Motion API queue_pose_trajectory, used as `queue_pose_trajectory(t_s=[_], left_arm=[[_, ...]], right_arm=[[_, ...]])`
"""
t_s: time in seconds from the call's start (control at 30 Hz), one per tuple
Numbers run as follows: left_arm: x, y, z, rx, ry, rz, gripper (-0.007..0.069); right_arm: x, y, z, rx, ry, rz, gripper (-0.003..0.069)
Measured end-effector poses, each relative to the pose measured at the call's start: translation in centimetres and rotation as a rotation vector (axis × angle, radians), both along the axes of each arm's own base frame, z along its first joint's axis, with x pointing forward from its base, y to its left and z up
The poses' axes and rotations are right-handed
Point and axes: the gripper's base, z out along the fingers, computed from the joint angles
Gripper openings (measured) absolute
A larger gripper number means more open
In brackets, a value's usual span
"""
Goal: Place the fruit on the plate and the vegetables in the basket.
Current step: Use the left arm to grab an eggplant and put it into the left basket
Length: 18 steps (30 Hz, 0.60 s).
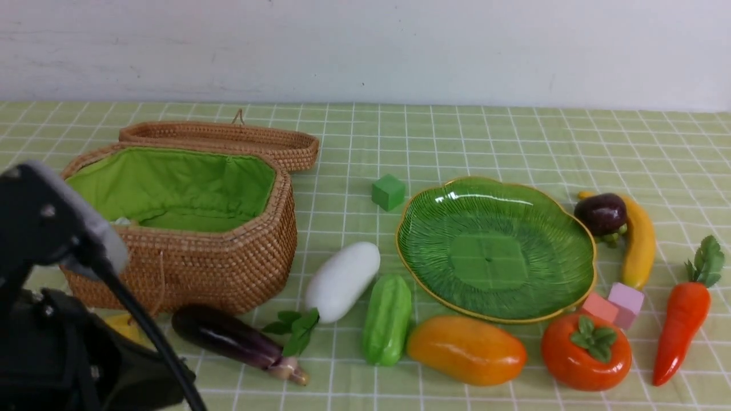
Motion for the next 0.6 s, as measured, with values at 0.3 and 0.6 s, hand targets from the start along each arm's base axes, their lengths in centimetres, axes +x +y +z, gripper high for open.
queue_pose_trajectory(t_s=[0.3,0.6], left_arm=[[3.8,-3.0,-4.8,0.335,0.030,-0.188,0.0068],[9.1,-4.8,-9.2,0.602,-0.187,-0.392,0.0480]], right_arm=[[0.1,0.2,0.0,-0.040,-0.027,0.055,0.0006],[0.1,0.2,-0.1,-0.054,-0.030,0.068,0.0014]])
